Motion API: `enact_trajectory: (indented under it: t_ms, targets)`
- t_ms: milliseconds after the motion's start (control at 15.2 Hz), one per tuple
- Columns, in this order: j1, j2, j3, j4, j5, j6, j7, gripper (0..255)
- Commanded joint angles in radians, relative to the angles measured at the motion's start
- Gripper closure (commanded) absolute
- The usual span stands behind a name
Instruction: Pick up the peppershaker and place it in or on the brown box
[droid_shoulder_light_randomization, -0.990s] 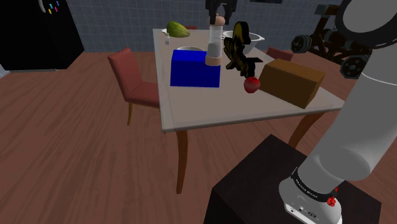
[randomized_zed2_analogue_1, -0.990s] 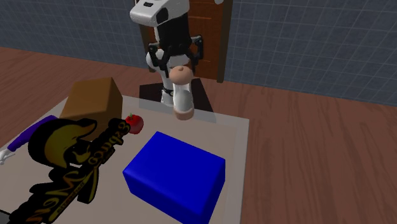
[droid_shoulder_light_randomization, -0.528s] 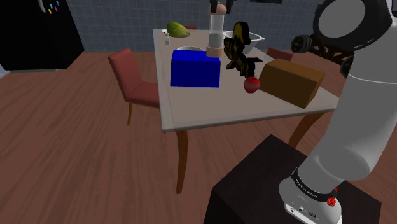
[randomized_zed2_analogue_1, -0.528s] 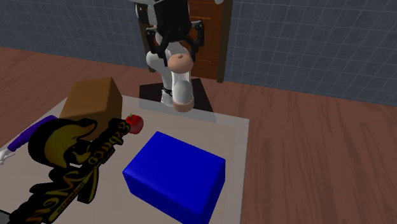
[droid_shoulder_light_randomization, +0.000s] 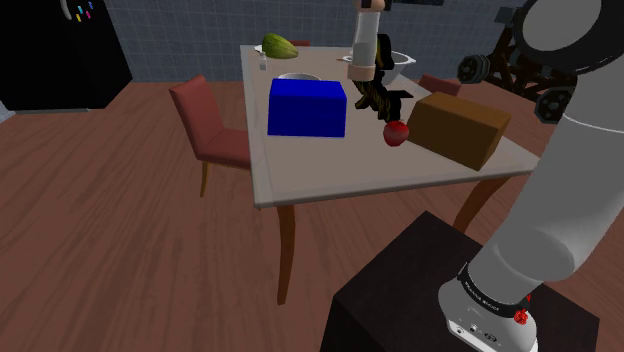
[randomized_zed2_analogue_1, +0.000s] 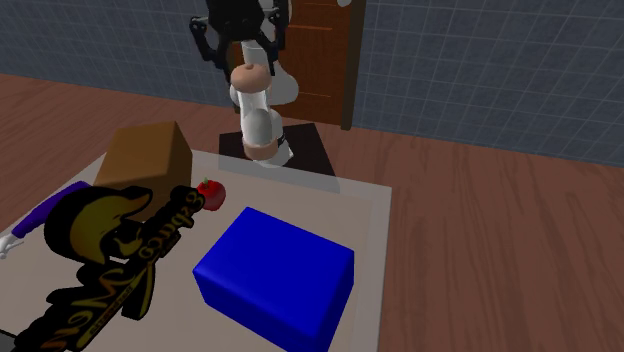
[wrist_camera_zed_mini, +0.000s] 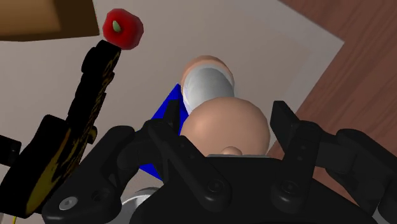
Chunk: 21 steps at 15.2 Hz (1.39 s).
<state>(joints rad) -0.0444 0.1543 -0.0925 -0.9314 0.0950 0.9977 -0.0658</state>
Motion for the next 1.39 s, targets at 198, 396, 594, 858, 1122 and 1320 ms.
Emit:
enact_trajectory:
  t_ms: [198,396,594,858,1122,1320]
  targets:
    - [-0.056,-0.122,-0.046,-0.141,-0.023,0.010,-0.117,255]
    - [-0.090,-0.167,-0.079,-0.177,-0.038,-0.001,-0.190,255]
    - [-0.123,-0.199,-0.116,-0.196,-0.055,-0.017,-0.267,255]
    - [-0.169,-0.222,-0.169,-0.195,-0.077,-0.043,-0.377,255]
    - [-0.218,-0.221,-0.230,-0.166,-0.096,-0.074,-0.497,255]
    - [-0.259,-0.203,-0.281,-0.124,-0.105,-0.100,-0.595,255]
